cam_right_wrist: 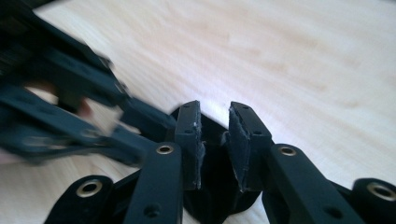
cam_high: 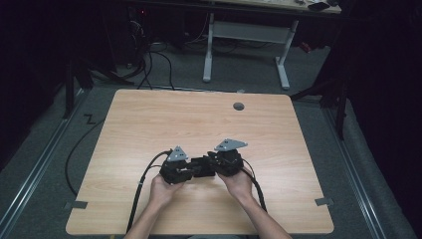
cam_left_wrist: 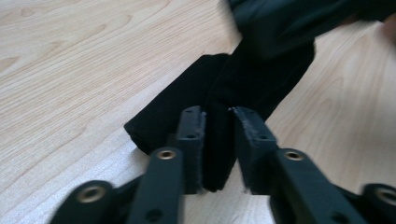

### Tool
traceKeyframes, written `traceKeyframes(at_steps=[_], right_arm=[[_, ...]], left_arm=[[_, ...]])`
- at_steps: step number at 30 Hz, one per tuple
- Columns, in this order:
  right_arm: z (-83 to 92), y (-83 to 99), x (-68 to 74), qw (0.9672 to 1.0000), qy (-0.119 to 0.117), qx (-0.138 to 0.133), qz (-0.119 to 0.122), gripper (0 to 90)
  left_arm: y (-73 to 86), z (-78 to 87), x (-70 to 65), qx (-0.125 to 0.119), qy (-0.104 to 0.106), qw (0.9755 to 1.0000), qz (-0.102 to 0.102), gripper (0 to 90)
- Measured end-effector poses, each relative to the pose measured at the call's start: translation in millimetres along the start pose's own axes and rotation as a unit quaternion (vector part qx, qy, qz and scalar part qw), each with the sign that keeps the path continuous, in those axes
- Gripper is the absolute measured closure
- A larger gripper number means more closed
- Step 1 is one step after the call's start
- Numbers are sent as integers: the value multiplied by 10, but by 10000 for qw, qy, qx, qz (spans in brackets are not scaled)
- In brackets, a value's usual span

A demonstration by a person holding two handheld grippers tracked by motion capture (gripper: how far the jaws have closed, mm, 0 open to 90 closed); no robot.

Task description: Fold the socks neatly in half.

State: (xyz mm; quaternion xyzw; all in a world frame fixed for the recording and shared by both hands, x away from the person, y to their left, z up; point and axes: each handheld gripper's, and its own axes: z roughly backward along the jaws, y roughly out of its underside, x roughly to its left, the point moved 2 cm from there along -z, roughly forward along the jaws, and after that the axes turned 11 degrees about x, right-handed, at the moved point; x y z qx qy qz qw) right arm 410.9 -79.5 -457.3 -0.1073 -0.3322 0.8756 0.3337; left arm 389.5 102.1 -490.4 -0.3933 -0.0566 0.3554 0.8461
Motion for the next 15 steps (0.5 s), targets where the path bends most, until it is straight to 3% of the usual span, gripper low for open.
traceKeyframes(at_steps=[3,4,6,10,12,15], right_arm=[[-87,66,-9,9999,-44,150,-31,756],[-93,103,-9,9998,-76,155,-57,757],[-92,132,-18,9998,-105,167,-44,757],[-87,172,-25,9998,-161,144,-28,748],[-79,192,-18,9997,-195,116,-33,729],[-56,242,-2,9996,-273,80,19,697]], left_arm=[[-13,77,31,-277,147,9993,192,625],[-35,120,71,-469,207,9980,359,601],[-68,135,105,-548,179,9970,521,593],[-104,49,132,-331,-5,9974,634,622],[-81,-27,154,-109,-81,9975,699,643],[-42,-112,153,89,-215,9975,672,665]])
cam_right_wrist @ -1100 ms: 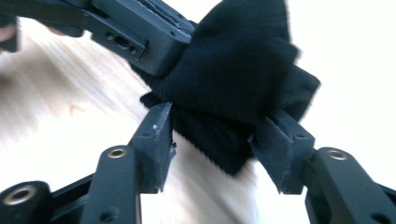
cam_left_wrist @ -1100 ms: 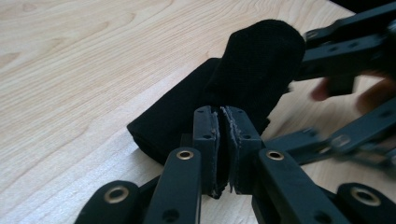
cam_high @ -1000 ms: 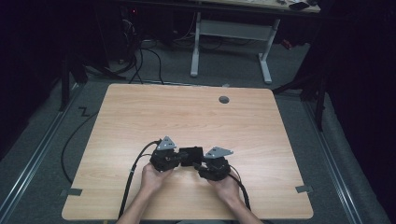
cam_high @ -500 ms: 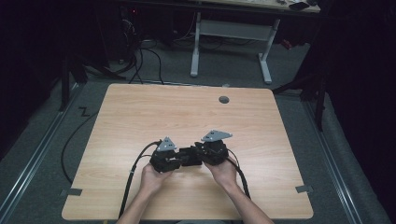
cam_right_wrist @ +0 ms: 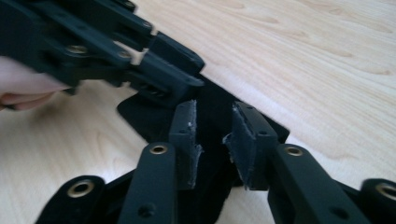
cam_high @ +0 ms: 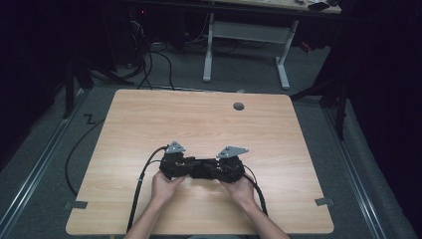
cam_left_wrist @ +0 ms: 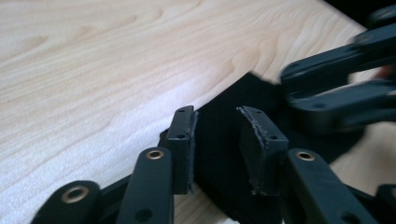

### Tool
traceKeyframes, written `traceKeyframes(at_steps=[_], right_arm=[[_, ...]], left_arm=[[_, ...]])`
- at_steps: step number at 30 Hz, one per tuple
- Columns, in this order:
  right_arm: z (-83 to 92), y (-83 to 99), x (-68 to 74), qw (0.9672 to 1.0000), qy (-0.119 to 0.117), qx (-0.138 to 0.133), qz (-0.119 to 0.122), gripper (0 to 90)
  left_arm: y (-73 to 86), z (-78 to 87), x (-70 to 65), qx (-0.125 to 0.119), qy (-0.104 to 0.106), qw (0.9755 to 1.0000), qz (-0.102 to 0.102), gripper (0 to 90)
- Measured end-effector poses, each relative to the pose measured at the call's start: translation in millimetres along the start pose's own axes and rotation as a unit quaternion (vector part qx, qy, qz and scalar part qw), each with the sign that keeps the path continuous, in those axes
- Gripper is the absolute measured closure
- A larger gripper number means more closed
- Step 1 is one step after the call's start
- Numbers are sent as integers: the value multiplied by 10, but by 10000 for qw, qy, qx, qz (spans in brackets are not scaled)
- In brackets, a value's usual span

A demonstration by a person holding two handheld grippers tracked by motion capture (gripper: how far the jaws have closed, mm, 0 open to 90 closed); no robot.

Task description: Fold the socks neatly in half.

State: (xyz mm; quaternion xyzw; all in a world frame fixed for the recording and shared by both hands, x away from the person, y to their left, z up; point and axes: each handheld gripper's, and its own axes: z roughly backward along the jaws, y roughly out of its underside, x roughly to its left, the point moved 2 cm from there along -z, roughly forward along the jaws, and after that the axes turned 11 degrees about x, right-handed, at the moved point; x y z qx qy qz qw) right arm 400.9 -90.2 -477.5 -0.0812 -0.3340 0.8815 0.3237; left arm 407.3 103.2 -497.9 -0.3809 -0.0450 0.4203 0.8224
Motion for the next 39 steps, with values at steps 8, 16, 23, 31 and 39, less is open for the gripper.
traceKeyframes(at_steps=[8,16,23,31,39], right_arm=[[102,299,59,9995,-131,177,245,625],[263,20,23,9991,-12,-415,41,649],[-88,119,2,9997,-136,217,7,586],[244,236,-63,9996,59,-279,-59,618],[-94,13,-55,9997,119,182,63,672]], left_arm=[[21,-24,-18,43,-160,9998,-72,683],[12,-32,-54,45,-314,9994,-124,674],[35,-54,-58,49,-438,9989,-168,658],[6,-86,-79,35,-486,9986,-221,660],[3,-69,-84,48,-547,9982,-257,641]])
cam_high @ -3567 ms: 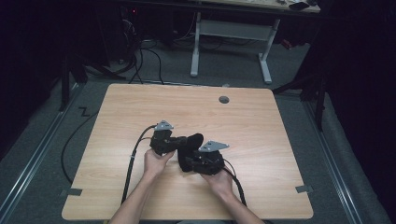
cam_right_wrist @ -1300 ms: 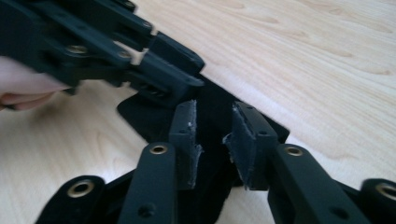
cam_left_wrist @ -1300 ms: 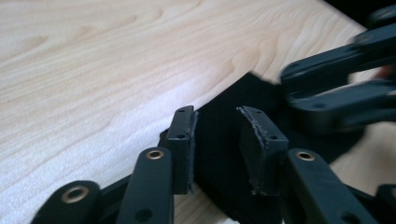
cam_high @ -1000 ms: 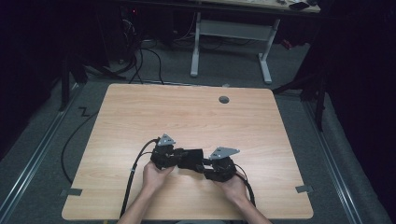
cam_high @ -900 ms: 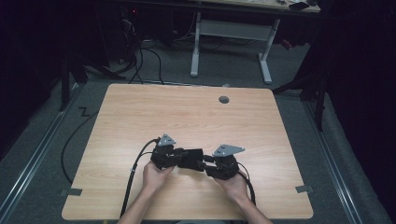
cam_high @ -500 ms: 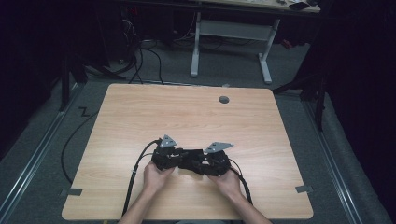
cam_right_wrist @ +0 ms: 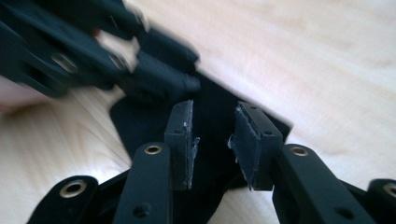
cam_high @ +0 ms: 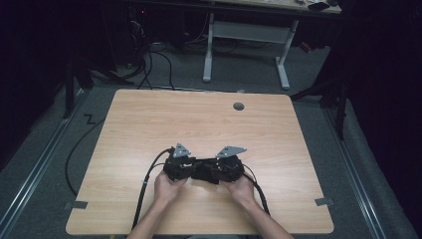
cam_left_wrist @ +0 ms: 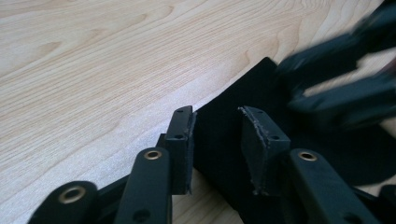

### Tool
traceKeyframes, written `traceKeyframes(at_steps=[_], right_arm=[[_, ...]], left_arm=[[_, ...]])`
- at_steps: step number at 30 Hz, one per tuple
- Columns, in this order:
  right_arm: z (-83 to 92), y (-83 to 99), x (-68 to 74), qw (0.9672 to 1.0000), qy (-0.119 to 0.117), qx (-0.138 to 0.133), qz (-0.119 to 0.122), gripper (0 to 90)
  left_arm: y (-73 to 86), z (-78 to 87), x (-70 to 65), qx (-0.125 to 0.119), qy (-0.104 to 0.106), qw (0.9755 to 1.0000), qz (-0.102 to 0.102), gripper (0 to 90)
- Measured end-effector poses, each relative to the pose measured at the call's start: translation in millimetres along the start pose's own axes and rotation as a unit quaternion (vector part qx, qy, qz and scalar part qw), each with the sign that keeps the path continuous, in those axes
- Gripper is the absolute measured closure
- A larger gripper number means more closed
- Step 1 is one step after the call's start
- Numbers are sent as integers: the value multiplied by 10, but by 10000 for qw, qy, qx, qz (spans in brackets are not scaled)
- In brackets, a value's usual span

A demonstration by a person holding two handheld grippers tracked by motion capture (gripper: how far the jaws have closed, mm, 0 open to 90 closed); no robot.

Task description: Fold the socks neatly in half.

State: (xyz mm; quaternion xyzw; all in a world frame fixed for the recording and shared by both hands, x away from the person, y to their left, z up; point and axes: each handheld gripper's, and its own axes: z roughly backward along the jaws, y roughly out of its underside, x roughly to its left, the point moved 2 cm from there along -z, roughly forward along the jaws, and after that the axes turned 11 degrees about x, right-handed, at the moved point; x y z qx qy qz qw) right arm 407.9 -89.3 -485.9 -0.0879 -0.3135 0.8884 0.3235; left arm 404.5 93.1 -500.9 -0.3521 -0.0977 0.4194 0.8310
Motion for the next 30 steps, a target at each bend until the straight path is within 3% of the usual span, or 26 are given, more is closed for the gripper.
traceKeyframes(at_steps=[3,8,13,16,30], right_arm=[[-56,57,-37,9999,-79,-24,-151,653],[-67,67,-68,9998,-64,49,-191,637],[-86,66,-80,9998,-99,56,-166,634],[-107,64,-102,9997,-100,53,-196,632],[-199,-46,-296,9989,66,65,-458,630]], left_arm=[[16,58,-47,-102,11,9999,13,572],[92,92,-188,-86,-99,9997,-221,516],[116,36,-129,42,-12,10000,-31,527],[109,0,-123,42,-106,9999,-124,533],[-112,-174,45,164,-101,9998,-37,536]])
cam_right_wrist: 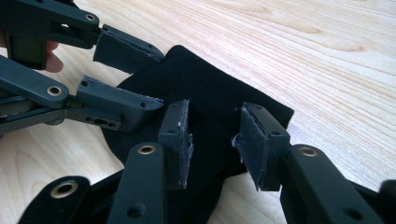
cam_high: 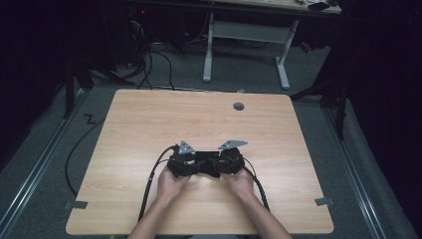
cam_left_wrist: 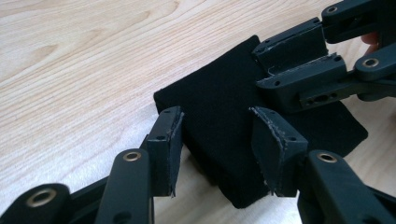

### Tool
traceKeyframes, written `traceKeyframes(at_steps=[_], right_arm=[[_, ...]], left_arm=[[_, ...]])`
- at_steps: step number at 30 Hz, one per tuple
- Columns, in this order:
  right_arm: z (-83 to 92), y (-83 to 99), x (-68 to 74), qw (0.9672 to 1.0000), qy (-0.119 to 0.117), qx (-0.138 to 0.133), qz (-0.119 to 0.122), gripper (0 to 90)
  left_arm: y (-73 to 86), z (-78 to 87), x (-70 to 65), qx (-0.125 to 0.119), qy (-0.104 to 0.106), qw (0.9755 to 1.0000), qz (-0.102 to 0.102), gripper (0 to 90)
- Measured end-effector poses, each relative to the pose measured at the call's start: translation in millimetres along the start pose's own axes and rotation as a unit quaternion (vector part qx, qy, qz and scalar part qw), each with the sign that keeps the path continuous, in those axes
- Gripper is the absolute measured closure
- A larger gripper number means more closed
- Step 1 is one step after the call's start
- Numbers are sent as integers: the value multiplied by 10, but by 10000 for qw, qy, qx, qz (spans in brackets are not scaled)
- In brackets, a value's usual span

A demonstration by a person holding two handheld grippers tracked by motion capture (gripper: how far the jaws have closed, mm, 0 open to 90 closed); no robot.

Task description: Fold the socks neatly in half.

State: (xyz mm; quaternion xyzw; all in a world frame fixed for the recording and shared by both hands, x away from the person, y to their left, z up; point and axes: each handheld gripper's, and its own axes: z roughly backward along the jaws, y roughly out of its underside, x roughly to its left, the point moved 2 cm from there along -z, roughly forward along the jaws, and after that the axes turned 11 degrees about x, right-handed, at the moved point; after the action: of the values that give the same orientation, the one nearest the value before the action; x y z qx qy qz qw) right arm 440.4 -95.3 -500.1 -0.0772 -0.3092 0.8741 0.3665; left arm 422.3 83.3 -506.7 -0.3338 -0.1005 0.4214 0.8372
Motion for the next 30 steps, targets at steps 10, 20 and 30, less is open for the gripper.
traceKeyframes(at_steps=[10,20,30], right_arm=[[-4,-14,-28,9999,65,-55,-109,600],[84,-12,-81,9990,-10,-208,-384,508],[386,-6,-61,9976,99,-637,-244,504]], left_arm=[[-49,20,7,-20,-79,9999,-97,508],[-6,194,29,-441,-75,9990,-73,405],[76,494,135,-748,-172,9970,67,392]])
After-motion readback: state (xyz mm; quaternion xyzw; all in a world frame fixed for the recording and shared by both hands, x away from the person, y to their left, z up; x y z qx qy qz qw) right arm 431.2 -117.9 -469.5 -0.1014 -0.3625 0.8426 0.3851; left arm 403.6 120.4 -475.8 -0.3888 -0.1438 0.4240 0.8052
